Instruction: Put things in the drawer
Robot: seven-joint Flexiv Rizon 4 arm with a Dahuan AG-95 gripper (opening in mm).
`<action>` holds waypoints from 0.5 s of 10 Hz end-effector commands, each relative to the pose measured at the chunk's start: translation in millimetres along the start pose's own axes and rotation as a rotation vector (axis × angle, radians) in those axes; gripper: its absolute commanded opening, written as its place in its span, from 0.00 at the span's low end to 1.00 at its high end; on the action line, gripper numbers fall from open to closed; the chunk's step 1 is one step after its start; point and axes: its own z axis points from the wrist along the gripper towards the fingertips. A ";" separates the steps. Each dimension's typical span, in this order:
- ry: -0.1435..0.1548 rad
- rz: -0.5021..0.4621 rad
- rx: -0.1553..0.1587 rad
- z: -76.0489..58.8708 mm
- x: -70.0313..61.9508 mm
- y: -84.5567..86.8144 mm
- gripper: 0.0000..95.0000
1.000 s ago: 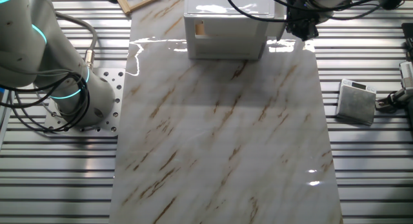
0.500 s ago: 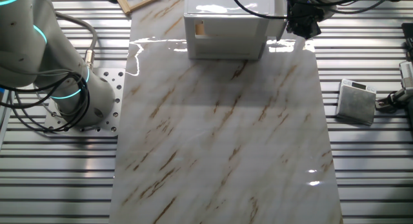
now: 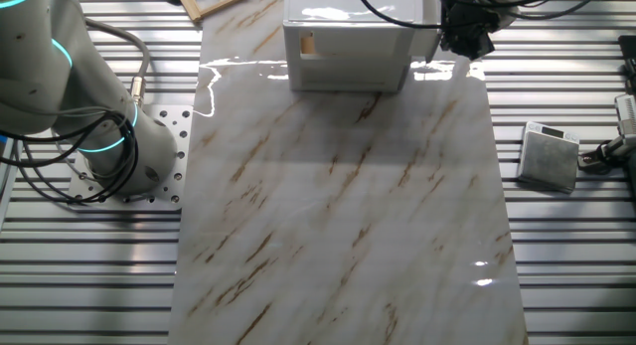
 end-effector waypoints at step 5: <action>-0.009 0.001 -0.003 -4.3 -0.2 1.0 0.00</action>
